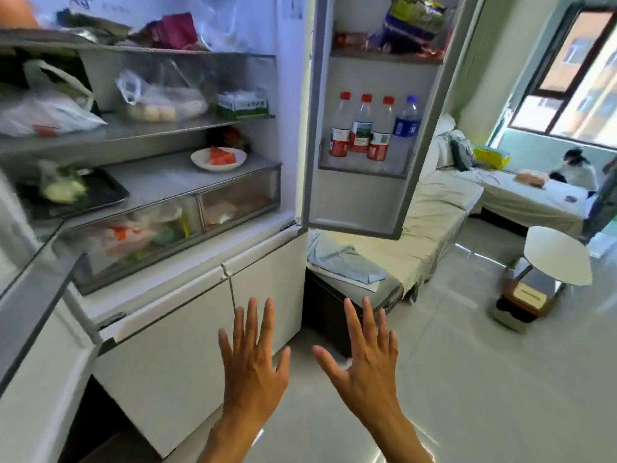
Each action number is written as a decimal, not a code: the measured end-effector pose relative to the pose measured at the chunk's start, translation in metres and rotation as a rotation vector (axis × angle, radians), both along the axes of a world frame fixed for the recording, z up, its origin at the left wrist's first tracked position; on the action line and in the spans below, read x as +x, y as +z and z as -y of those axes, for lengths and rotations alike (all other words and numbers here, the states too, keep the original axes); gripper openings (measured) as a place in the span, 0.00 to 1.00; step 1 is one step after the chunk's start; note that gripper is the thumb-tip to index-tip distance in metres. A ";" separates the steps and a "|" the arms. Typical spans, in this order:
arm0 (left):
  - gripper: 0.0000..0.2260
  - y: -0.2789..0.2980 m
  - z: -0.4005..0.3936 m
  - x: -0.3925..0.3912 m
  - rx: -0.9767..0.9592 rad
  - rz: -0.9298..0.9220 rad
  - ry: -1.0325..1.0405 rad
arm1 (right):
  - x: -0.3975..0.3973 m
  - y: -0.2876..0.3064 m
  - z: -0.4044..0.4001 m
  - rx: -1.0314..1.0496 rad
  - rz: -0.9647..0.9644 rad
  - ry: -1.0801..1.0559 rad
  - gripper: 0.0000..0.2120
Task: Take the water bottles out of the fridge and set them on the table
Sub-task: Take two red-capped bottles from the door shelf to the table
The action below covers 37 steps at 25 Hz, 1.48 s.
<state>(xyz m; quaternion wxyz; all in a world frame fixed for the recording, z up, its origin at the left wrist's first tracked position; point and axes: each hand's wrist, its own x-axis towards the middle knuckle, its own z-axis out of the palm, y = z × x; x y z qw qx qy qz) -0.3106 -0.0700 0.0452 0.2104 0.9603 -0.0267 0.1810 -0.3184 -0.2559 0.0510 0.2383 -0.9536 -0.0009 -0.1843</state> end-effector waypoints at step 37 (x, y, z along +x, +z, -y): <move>0.39 0.204 0.161 0.606 -0.535 0.076 -0.175 | 0.601 0.210 0.134 0.212 0.158 0.198 0.33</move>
